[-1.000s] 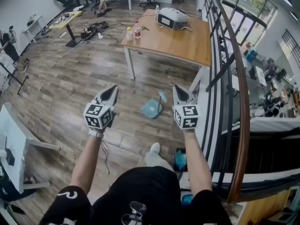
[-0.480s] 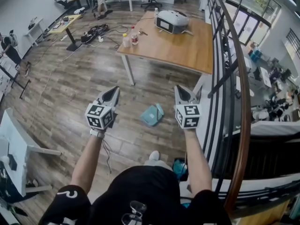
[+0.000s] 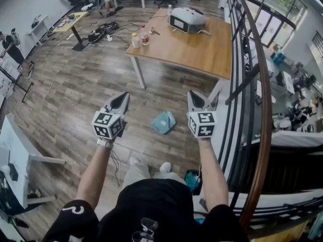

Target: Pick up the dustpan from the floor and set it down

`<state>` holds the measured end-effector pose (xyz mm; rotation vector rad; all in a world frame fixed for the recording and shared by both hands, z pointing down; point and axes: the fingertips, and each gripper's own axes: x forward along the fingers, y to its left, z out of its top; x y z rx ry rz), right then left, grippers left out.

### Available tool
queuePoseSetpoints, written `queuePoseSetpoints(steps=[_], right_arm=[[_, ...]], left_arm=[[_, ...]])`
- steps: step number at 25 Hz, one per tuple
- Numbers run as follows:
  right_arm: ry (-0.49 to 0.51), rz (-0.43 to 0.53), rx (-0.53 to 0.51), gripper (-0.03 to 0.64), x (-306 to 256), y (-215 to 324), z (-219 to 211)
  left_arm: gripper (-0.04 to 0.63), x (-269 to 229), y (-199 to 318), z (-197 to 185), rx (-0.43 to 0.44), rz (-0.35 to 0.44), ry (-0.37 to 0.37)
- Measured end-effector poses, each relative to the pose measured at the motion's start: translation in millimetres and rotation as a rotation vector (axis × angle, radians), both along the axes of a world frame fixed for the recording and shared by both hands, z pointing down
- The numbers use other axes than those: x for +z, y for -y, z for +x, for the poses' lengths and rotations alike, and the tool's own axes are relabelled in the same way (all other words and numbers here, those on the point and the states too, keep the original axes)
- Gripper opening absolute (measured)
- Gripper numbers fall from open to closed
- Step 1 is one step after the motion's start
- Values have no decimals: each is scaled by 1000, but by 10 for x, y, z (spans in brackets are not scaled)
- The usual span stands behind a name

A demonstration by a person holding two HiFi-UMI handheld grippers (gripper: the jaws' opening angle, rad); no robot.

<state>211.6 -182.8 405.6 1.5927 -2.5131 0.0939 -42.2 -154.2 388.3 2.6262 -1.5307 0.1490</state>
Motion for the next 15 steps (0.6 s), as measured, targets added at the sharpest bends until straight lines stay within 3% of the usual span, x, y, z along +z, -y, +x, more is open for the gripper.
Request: queuePoseSetpoints(steps=[15], right_arm=[[-21, -16, -10, -5, 81, 293, -125]], left_arm=[[-2, 88, 339, 18, 20, 2, -29]])
